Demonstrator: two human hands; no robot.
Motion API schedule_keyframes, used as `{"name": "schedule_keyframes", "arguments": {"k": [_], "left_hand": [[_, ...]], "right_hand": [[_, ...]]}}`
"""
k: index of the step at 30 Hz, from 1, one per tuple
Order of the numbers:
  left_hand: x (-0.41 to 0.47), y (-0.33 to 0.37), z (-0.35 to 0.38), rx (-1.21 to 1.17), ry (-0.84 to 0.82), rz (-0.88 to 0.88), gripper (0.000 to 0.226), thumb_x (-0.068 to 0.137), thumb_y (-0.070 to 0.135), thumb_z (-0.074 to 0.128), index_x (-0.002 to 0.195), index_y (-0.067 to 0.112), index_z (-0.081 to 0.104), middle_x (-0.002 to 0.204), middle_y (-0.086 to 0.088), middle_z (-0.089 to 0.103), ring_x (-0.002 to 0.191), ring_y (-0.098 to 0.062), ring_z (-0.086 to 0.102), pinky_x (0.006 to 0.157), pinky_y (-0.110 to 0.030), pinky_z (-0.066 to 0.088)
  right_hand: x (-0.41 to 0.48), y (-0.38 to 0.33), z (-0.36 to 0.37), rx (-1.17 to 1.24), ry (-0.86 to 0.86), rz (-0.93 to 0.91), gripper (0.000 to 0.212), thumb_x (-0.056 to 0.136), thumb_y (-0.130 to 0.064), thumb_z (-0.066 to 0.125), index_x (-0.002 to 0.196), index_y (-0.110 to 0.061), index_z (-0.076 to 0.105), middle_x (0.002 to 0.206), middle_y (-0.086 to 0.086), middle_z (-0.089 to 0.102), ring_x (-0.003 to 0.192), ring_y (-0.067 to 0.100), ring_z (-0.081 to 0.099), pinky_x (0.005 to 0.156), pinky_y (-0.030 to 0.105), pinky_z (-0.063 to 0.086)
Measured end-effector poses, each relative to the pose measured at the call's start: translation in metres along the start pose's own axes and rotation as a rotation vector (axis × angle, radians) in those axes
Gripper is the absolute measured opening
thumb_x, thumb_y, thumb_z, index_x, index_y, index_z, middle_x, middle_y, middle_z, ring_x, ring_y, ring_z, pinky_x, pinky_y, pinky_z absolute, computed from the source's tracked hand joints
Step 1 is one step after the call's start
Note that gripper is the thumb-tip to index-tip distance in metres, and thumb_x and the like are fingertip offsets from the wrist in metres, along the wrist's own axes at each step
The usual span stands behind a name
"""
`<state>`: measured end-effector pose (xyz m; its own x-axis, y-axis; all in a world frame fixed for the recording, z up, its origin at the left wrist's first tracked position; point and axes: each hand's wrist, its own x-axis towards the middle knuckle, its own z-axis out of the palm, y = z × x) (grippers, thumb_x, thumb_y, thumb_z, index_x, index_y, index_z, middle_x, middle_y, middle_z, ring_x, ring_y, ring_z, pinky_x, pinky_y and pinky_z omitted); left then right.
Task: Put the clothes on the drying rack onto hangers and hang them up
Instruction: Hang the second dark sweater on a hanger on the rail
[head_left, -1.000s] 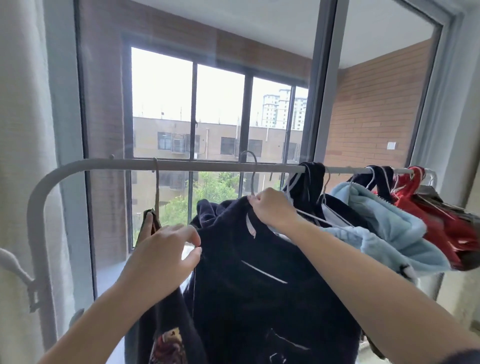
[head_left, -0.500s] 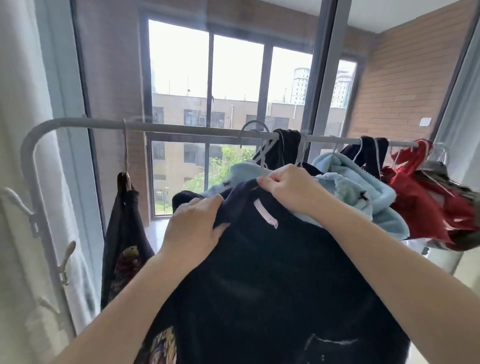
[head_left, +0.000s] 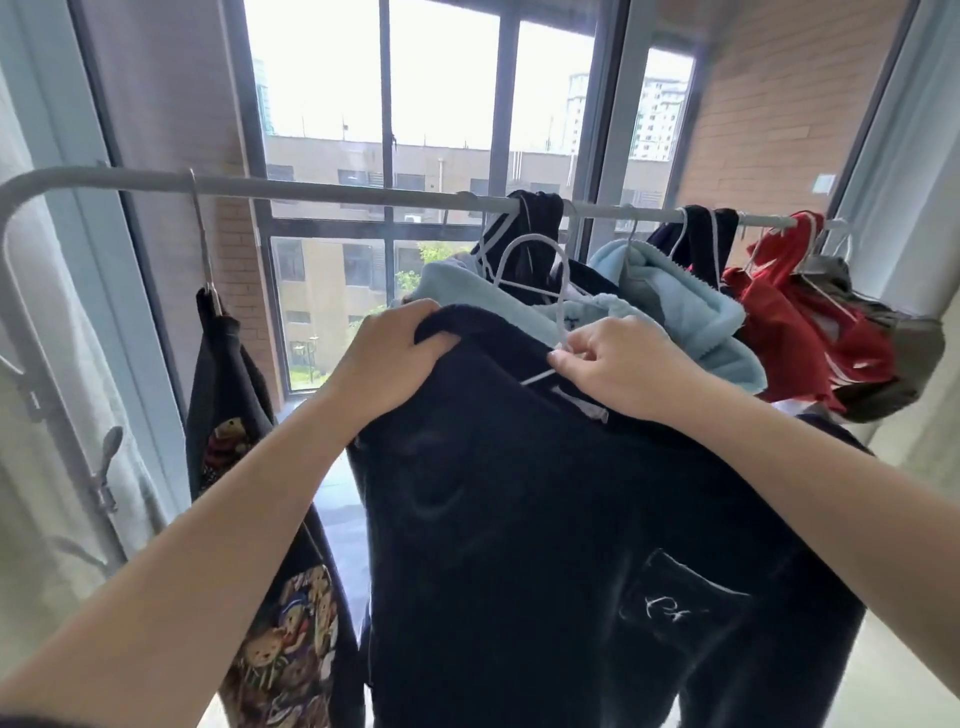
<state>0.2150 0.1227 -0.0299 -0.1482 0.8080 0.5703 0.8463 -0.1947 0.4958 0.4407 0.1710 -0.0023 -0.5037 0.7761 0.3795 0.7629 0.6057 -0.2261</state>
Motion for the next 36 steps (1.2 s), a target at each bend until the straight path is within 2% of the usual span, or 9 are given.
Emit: {"name": "schedule_keyframes", "arguments": {"k": [5, 7, 11, 14, 20, 24, 29, 32, 36], "left_hand": [[0.025, -0.004, -0.020, 0.384, -0.108, 0.111, 0.053, 0.088, 0.067, 0.031, 0.095, 0.027, 0.064, 0.090, 0.003, 0.069, 0.081, -0.021, 0.063, 0.084, -0.043, 0.052], [0.029, -0.004, -0.022, 0.355, -0.219, 0.103, 0.067, 0.078, 0.080, 0.027, 0.095, 0.030, 0.068, 0.089, 0.005, 0.068, 0.078, -0.016, 0.063, 0.083, -0.041, 0.053], [0.022, -0.009, -0.011, 0.095, -0.476, -0.010, 0.069, 0.071, 0.086, 0.033, 0.111, 0.039, 0.064, 0.104, 0.007, 0.067, 0.092, -0.012, 0.063, 0.089, -0.036, 0.053], [0.015, -0.021, -0.005, -0.030, -0.558, 0.019, 0.074, 0.067, 0.087, 0.040, 0.127, 0.044, 0.044, 0.124, 0.011, 0.058, 0.109, -0.014, 0.058, 0.097, -0.037, 0.049], [0.012, -0.034, -0.003, -0.170, -0.338, 0.076, 0.013, 0.094, 0.041, 0.049, 0.105, 0.038, 0.056, 0.099, 0.012, 0.064, 0.092, -0.009, 0.060, 0.078, -0.022, 0.047], [0.010, -0.035, 0.003, -0.144, -0.054, 0.080, 0.026, 0.096, 0.029, 0.051, 0.085, 0.014, 0.069, 0.080, 0.001, 0.068, 0.078, -0.021, 0.061, 0.070, -0.027, 0.043], [0.014, -0.029, -0.005, -0.131, 0.221, 0.114, 0.018, 0.093, 0.019, 0.057, 0.099, 0.013, 0.073, 0.087, 0.004, 0.066, 0.087, -0.015, 0.057, 0.077, -0.018, 0.038], [0.016, -0.033, -0.008, -0.122, 0.217, 0.157, 0.014, 0.090, 0.016, 0.060, 0.099, 0.019, 0.071, 0.086, 0.010, 0.063, 0.082, -0.008, 0.054, 0.078, -0.009, 0.038], [0.012, -0.041, -0.005, -0.101, 0.103, 0.048, 0.033, 0.091, 0.030, 0.059, 0.121, 0.017, 0.052, 0.104, 0.004, 0.059, 0.080, -0.015, 0.058, 0.069, -0.027, 0.048]], "right_hand": [[-0.010, 0.004, -0.015, 0.200, 0.018, -0.090, 0.031, 0.093, -0.029, 0.053, 0.083, -0.007, 0.072, 0.047, -0.003, 0.054, 0.042, 0.004, 0.042, 0.050, 0.012, 0.033], [-0.013, 0.002, -0.026, 0.259, -0.010, -0.093, 0.029, 0.095, -0.023, 0.053, 0.088, -0.004, 0.073, 0.042, -0.013, 0.050, 0.037, 0.005, 0.037, 0.042, 0.012, 0.029], [-0.014, 0.002, -0.044, 0.329, 0.104, -0.062, 0.022, 0.095, -0.021, 0.055, 0.088, -0.024, 0.075, 0.044, 0.001, 0.040, 0.032, 0.006, 0.028, 0.040, 0.018, 0.026], [-0.012, 0.005, -0.052, 0.344, 0.194, -0.006, 0.024, 0.096, -0.018, 0.055, 0.086, -0.010, 0.074, 0.044, -0.001, 0.042, 0.030, 0.006, 0.036, 0.038, 0.010, 0.033], [-0.004, 0.010, -0.059, 0.453, 0.158, 0.073, 0.028, 0.097, -0.018, 0.054, 0.078, -0.008, 0.071, 0.041, -0.008, 0.042, 0.031, 0.004, 0.031, 0.036, 0.008, 0.029], [-0.005, 0.015, -0.063, 0.424, 0.060, 0.106, 0.033, 0.099, -0.018, 0.050, 0.076, -0.002, 0.066, 0.035, -0.011, 0.040, 0.029, 0.004, 0.034, 0.035, 0.008, 0.029], [-0.015, 0.020, -0.051, 0.385, -0.077, 0.123, 0.033, 0.099, -0.016, 0.049, 0.071, -0.005, 0.062, 0.036, -0.010, 0.040, 0.033, 0.002, 0.037, 0.046, 0.013, 0.033], [-0.016, 0.025, -0.048, 0.334, 0.070, 0.132, 0.033, 0.097, -0.018, 0.051, 0.069, -0.008, 0.064, 0.037, -0.014, 0.045, 0.038, 0.000, 0.044, 0.057, 0.019, 0.032], [-0.013, 0.029, -0.055, 0.422, 0.177, 0.198, 0.033, 0.096, -0.018, 0.052, 0.068, -0.008, 0.066, 0.036, -0.014, 0.045, 0.034, 0.001, 0.043, 0.041, 0.008, 0.035]]}}
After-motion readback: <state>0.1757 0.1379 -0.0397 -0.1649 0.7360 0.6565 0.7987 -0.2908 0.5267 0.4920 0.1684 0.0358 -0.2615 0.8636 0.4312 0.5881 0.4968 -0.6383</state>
